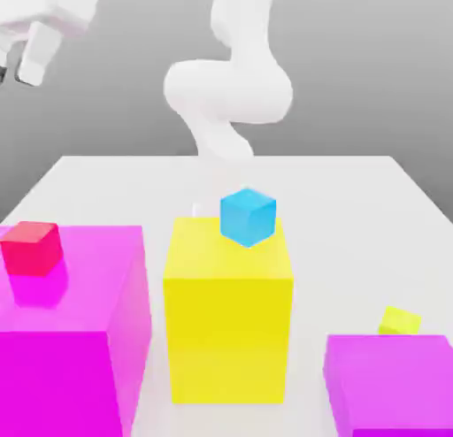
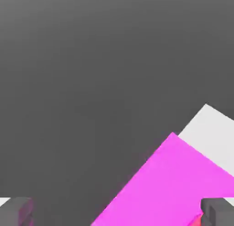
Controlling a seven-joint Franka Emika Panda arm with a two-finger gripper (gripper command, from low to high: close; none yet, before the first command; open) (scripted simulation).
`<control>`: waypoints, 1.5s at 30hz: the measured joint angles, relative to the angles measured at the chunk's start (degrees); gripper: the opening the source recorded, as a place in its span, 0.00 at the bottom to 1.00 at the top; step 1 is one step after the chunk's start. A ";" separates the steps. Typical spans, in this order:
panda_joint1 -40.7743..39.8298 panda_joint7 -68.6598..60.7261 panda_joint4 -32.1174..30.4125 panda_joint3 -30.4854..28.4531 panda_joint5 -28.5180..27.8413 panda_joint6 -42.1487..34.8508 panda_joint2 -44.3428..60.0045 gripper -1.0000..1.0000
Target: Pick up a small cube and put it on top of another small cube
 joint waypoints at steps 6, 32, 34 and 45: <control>-7.93 13.95 -3.51 -3.15 -1.11 4.91 9.33 0.50; -24.18 33.82 -12.64 -4.50 17.27 27.97 41.04 0.00; -23.23 34.61 -13.25 -5.69 16.29 25.49 37.97 0.00; -15.99 40.61 -2.29 -4.54 8.60 12.88 21.59 0.00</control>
